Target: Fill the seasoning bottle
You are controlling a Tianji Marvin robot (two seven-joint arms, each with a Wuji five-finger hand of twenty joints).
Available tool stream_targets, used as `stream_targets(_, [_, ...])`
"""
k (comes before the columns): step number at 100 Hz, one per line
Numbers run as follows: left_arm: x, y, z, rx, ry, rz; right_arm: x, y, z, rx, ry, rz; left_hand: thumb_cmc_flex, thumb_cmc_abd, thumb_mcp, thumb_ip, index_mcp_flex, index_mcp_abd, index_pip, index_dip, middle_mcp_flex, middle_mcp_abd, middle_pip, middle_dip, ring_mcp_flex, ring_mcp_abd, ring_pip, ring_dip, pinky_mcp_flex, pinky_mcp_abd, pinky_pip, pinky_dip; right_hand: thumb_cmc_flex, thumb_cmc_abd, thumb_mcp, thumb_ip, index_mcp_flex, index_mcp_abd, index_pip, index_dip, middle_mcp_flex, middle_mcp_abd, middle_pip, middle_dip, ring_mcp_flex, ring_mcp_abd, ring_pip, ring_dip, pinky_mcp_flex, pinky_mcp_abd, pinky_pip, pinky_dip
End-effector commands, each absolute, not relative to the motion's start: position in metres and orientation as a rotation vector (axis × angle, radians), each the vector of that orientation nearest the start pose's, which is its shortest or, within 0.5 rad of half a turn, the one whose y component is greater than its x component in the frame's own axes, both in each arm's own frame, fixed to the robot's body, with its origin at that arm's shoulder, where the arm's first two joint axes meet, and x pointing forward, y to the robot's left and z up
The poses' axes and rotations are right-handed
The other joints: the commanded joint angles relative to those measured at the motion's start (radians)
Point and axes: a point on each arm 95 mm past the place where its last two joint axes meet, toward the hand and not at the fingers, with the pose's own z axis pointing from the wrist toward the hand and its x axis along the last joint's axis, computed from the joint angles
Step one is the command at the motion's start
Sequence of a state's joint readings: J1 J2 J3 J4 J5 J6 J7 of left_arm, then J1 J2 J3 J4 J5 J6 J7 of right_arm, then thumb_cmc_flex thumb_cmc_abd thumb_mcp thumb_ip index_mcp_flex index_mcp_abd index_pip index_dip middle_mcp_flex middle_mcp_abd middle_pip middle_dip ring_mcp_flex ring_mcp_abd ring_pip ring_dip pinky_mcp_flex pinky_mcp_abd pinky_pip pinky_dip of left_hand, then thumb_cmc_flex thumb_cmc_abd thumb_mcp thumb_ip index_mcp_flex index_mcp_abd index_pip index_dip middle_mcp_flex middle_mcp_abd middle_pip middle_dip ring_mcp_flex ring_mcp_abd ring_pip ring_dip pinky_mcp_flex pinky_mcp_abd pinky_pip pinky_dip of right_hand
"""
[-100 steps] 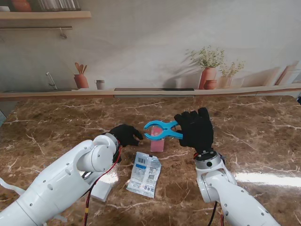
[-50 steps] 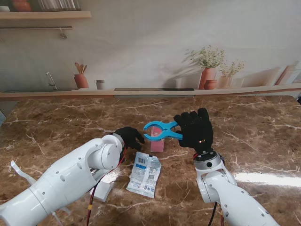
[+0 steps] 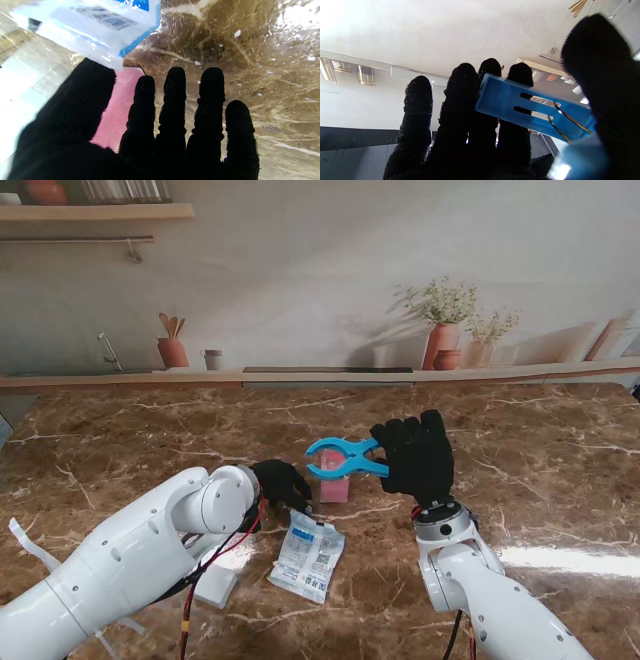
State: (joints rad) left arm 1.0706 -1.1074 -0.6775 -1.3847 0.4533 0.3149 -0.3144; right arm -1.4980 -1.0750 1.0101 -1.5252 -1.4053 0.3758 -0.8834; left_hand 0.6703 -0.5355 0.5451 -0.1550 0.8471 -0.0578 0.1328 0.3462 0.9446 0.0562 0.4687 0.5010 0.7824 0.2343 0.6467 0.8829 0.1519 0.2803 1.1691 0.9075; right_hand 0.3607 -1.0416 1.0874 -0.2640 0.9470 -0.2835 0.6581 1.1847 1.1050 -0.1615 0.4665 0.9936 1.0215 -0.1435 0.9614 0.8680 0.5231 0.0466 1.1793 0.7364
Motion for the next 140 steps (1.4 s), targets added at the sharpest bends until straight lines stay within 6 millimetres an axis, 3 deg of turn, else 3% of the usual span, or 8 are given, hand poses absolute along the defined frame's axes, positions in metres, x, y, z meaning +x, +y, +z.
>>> stream_targets(1, [0.453,-0.100,-0.337,-1.718,1.867,-1.302,0.369,0.037,-0.284,0.298,0.925,1.460,-0.069,0.026,-0.025,0.024,-0.044,0.015,0.491,0.023,-0.045,-0.014,-0.023,-0.014,-0.048,0.001,-0.042,-0.018,-0.038,-0.010,-0.038,0.018,0.094,0.099,0.008,0.024,0.169,-0.221,0.499,0.140,0.154,-0.130,0.398,0.091,-0.029,-0.035,-0.008,0.018,-0.014,0.004,-0.003,0.004])
stream_targets(56, [0.429,-0.104,-0.347,-1.536,2.152,-1.200,0.370,0.038,-0.285,0.302,0.920,1.468,-0.057,-0.005,-0.125,0.049,-0.143,0.030,0.346,0.012,-0.199,-0.029,-0.085,-0.041,-0.186,-0.027,-0.166,-0.055,-0.145,-0.044,-0.200,0.019,0.094,0.105,0.004,0.021,0.169,-0.221,0.498,0.141,0.151,-0.132,0.393,0.090,-0.032,-0.035,-0.013,0.016,-0.015,0.004,-0.006,0.006])
stream_targets(83, [0.422,-0.108,-0.360,-1.435,2.256,-1.133,0.370,0.038,-0.285,0.304,0.920,1.468,-0.069,-0.078,0.056,0.033,-0.188,0.022,0.708,0.363,-0.240,-0.034,-0.046,0.025,-0.238,-0.045,-0.190,-0.046,-0.154,-0.067,-0.225,0.040,0.095,0.108,0.001,0.020,0.168,-0.221,0.498,0.141,0.148,-0.133,0.390,0.088,-0.034,-0.035,-0.017,0.014,-0.015,0.004,-0.007,0.007])
stream_targets(94, [0.421,-0.109,-0.364,-1.407,2.287,-1.113,0.370,0.038,-0.285,0.303,0.918,1.466,0.026,-0.125,0.058,-0.040,-0.168,-0.011,0.848,0.503,-0.245,-0.033,-0.038,0.042,-0.247,-0.045,-0.190,-0.044,-0.150,-0.076,-0.215,0.048,0.097,0.108,-0.002,0.017,0.167,-0.221,0.498,0.142,0.146,-0.134,0.385,0.084,-0.036,-0.036,-0.023,0.011,-0.017,0.003,-0.008,0.007])
stream_targets(112, [0.419,-0.111,-0.369,-1.376,2.300,-1.111,0.370,0.038,-0.284,0.305,0.916,1.462,0.119,-0.142,0.074,-0.040,-0.108,-0.077,1.013,0.609,-0.157,-0.031,-0.007,0.056,-0.166,-0.045,-0.149,-0.029,-0.114,-0.074,-0.183,0.052,0.097,0.113,-0.004,0.013,0.166,-0.220,0.498,0.142,0.144,-0.135,0.381,0.081,-0.036,-0.035,-0.028,0.008,-0.017,0.003,-0.009,0.007])
stream_targets(121, [0.419,-0.112,-0.372,-1.376,2.311,-1.108,0.370,0.038,-0.284,0.304,0.914,1.461,0.146,-0.161,0.145,-0.047,-0.078,-0.143,1.081,0.704,0.111,-0.091,-0.036,0.382,0.020,-0.059,-0.030,0.044,-0.060,-0.056,-0.133,0.038,0.099,0.114,-0.006,0.013,0.164,-0.220,0.499,0.144,0.144,-0.135,0.379,0.080,-0.037,-0.034,-0.030,0.006,-0.017,0.003,-0.009,0.008])
stream_targets(133, [0.416,-0.113,-0.374,-1.392,2.321,-1.096,0.370,0.037,-0.284,0.303,0.915,1.460,0.130,-0.180,0.170,-0.046,-0.180,-0.151,1.046,0.714,0.180,-0.098,-0.067,0.410,0.097,-0.057,-0.005,0.063,-0.030,-0.048,-0.116,0.029,0.101,0.116,-0.008,0.012,0.164,-0.220,0.499,0.145,0.142,-0.136,0.377,0.078,-0.038,-0.035,-0.032,0.004,-0.018,0.003,-0.011,0.008])
stream_targets(140, [0.415,-0.113,-0.375,-1.398,2.334,-1.080,0.370,0.038,-0.284,0.303,0.916,1.461,0.131,-0.168,0.160,-0.045,-0.294,-0.068,0.795,0.522,0.139,-0.128,-0.046,0.477,0.079,-0.064,-0.007,0.090,-0.050,-0.056,-0.118,0.017,0.100,0.117,-0.010,0.011,0.163,-0.220,0.499,0.145,0.142,-0.136,0.375,0.077,-0.038,-0.035,-0.033,0.003,-0.018,0.003,-0.011,0.008])
